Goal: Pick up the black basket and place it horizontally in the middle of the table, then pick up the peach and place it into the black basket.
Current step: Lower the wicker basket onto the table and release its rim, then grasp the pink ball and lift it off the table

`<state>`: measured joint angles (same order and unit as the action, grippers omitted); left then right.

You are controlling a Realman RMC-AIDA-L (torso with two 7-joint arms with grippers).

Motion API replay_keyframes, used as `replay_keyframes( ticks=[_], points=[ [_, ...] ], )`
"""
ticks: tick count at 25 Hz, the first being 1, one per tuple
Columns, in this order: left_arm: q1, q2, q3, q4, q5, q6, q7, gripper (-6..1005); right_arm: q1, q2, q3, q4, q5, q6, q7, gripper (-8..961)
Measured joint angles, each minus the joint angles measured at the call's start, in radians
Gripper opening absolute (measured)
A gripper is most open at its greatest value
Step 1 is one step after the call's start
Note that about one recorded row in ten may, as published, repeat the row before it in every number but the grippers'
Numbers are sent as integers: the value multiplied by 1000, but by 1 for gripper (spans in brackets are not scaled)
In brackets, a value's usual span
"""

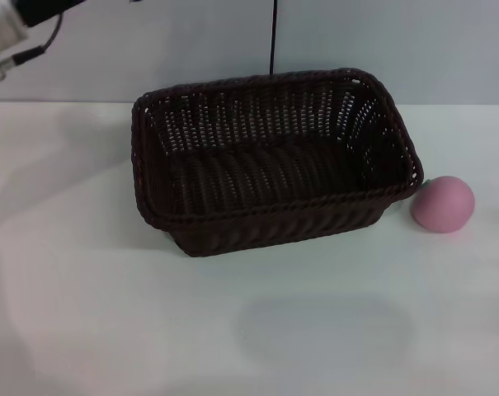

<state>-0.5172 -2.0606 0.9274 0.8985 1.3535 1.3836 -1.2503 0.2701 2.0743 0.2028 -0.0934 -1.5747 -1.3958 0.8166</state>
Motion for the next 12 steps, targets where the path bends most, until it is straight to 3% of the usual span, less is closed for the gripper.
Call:
replay_keyframes(
  ticks=[5, 12],
  points=[
    [44, -1, 5, -58, -85, 10, 26, 838, -10, 0, -84, -46, -157, -93, -91, 716],
    [39, 0, 8, -154, -146, 25, 71, 838, -10, 0, -143, -66, -336, -116, -171, 716]
  ],
)
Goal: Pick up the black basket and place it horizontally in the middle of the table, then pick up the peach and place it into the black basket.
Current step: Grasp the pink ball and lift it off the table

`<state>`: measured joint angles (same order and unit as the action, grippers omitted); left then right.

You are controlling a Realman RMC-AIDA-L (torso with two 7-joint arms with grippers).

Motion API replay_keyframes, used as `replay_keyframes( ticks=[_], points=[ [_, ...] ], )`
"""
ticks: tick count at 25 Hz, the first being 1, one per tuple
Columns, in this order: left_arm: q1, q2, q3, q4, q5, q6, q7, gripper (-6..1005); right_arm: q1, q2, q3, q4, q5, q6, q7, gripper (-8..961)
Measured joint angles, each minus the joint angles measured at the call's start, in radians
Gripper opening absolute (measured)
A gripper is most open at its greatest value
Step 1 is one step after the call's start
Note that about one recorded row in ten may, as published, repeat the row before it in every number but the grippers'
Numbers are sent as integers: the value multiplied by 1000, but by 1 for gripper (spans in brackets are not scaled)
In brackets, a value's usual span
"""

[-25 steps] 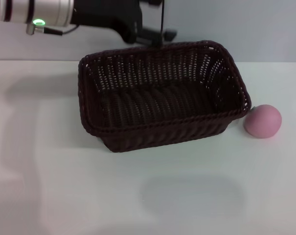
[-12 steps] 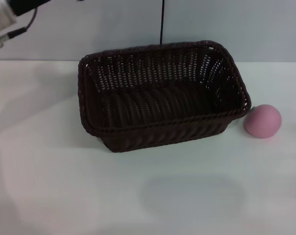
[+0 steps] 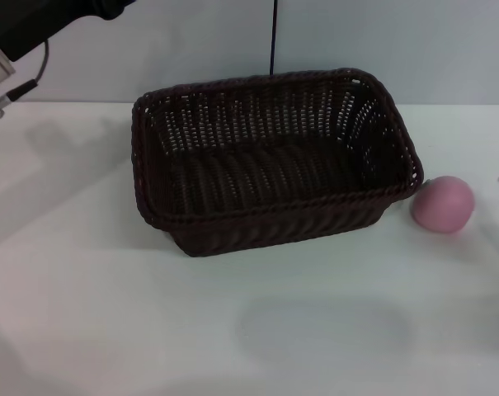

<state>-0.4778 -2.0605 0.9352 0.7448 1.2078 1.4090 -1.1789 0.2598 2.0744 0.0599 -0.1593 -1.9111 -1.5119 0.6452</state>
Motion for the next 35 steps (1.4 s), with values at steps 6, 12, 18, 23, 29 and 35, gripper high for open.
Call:
replay_keyframes(
  ticks=[6, 12, 18, 23, 29, 35],
  points=[
    [-22, -1, 0, -11, -12, 4, 3, 838, 10, 0, -31, -3, -48, 32, -21, 716],
    [-31, -2, 1, -14, -14, 7, 2, 838, 42, 2, -97, 2, -49, 129, -27, 558],
    [-33, -2, 1, -15, -14, 10, 0, 838, 68, 3, -113, 21, -51, 190, -28, 522],
    [-33, -3, 1, -16, -28, 17, -1, 837, 81, 3, -120, 24, -65, 208, -29, 492],
    [-34, -3, 1, -17, -28, 18, 0, 837, 83, 3, -123, 40, -65, 213, -29, 373],
    [-32, -3, 0, -18, -28, 18, 1, 837, 73, 3, -111, 44, -55, 204, -33, 170]
  ],
)
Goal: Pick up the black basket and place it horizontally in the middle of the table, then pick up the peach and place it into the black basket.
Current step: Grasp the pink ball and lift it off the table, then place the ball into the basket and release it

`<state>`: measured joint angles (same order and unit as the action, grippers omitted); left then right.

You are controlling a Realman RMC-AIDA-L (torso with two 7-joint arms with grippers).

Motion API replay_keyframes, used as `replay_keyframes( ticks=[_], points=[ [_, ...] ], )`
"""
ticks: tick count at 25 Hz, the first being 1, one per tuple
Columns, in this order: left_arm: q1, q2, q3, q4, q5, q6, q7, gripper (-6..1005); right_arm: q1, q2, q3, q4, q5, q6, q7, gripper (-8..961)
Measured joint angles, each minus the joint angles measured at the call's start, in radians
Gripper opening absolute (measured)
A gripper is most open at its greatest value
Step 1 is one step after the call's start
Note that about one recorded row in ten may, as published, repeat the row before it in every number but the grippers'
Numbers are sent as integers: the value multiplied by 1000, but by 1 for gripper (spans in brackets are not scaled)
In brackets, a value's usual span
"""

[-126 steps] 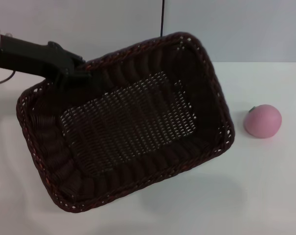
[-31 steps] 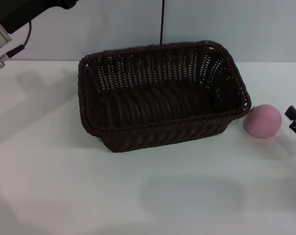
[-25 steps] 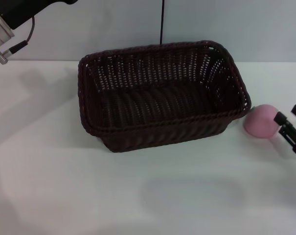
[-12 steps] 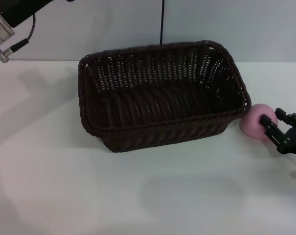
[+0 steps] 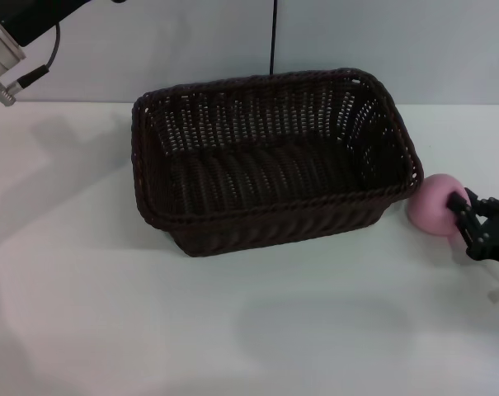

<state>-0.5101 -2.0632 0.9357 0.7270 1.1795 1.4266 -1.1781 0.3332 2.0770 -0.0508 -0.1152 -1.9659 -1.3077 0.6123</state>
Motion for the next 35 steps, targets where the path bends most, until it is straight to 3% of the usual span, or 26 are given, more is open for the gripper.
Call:
replay_keyframes(
  ticks=[5, 12, 18, 24, 31, 35],
  points=[
    [9, 0, -1, -1, 0, 4, 0, 837, -16, 0, 71, 2, 4, -49, -19, 107],
    [30, 0, -8, -14, -28, 39, 0, 837, -48, -3, 237, 3, 5, -270, -20, 72],
    [50, 0, -6, -15, -50, 65, 2, 837, 6, -4, 295, 6, 6, -443, 18, 49],
    [59, -1, -4, -45, -67, 94, 8, 838, 117, -6, 274, 1, -12, -447, 108, 43],
    [75, 0, -9, -68, -77, 123, 11, 838, 204, -8, 143, 0, -22, -326, 212, 82],
    [79, 1, -9, -68, -79, 128, 12, 837, 215, -7, 88, 0, -24, -280, 236, 222]
  ],
)
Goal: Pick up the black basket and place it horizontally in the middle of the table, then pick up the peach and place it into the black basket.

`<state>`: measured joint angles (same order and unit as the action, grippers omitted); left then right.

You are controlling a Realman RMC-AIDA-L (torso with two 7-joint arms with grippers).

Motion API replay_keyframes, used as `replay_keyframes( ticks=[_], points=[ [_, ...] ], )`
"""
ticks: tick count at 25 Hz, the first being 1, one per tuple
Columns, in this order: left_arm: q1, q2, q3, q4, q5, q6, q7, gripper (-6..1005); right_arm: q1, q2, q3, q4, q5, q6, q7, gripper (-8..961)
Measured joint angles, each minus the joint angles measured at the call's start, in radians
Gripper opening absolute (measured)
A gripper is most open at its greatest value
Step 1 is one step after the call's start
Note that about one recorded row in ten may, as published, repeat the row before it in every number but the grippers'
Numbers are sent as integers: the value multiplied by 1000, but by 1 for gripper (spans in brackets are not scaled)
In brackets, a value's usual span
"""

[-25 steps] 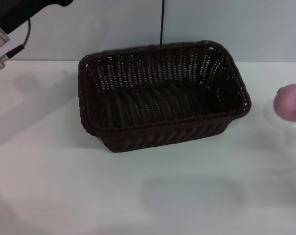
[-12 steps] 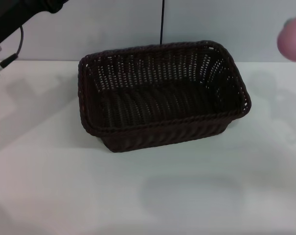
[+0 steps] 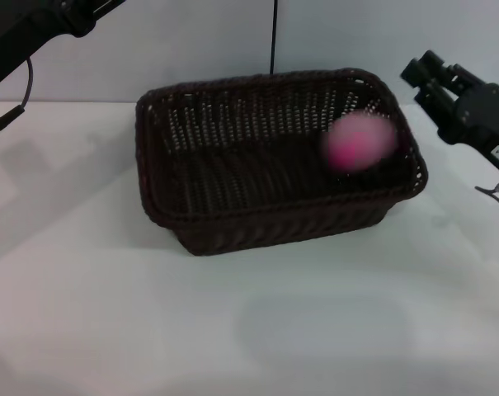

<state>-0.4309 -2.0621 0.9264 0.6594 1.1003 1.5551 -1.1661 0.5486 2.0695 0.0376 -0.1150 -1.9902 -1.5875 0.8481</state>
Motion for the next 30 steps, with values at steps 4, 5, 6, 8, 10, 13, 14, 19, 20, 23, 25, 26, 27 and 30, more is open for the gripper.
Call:
replay_keyframes(
  ticks=[4, 5, 6, 8, 10, 13, 14, 19, 20, 23, 25, 26, 27, 30],
  points=[
    [-1, 0, 0, 0, 0, 0, 6, 837, -6, 1, -10, 0, -1, -2, 0, 329],
    [-4, 0, 0, -4, 0, 0, 8, 837, -9, 1, -10, 0, -1, -3, 0, 348],
    [-6, 0, 0, -7, 0, 0, 9, 836, -13, 1, -10, -1, 0, -4, 0, 366],
    [-8, -1, 0, -12, 0, 0, 11, 836, -24, 2, -6, -2, 5, -7, 0, 403],
    [-9, -1, 0, -13, 0, 0, 11, 836, -38, 2, 3, -3, 12, -12, -5, 440],
    [-9, -2, 0, -14, -1, 1, 12, 836, -80, 4, 36, -3, 46, -27, -35, 496],
    [-8, -2, 0, -14, -2, 1, 12, 836, -94, 5, 45, -1, 66, -32, -45, 549],
    [3, -2, 0, -14, -22, 2, 18, 835, -180, 8, 67, 17, 216, -53, -96, 654],
    [6, -2, 0, -14, -30, 2, 24, 835, -200, 8, 69, 21, 257, -55, -100, 653],
    [9, -2, 0, -17, -41, 3, 30, 835, -245, 9, 70, 25, 362, -53, -102, 652],
    [14, -2, 0, -28, -60, 4, 44, 834, -270, 9, 70, 27, 428, -48, -112, 652],
    [14, -2, 0, -28, -60, 4, 44, 834, -282, 9, 70, 30, 456, -45, -123, 652],
    [31, -2, 0, -119, -180, 8, 140, 834, -291, 9, 70, 35, 484, -45, -140, 652],
    [35, -2, 0, -159, -229, 11, 189, 834, -318, 10, 78, 57, 581, -47, -210, 652]
  ],
)
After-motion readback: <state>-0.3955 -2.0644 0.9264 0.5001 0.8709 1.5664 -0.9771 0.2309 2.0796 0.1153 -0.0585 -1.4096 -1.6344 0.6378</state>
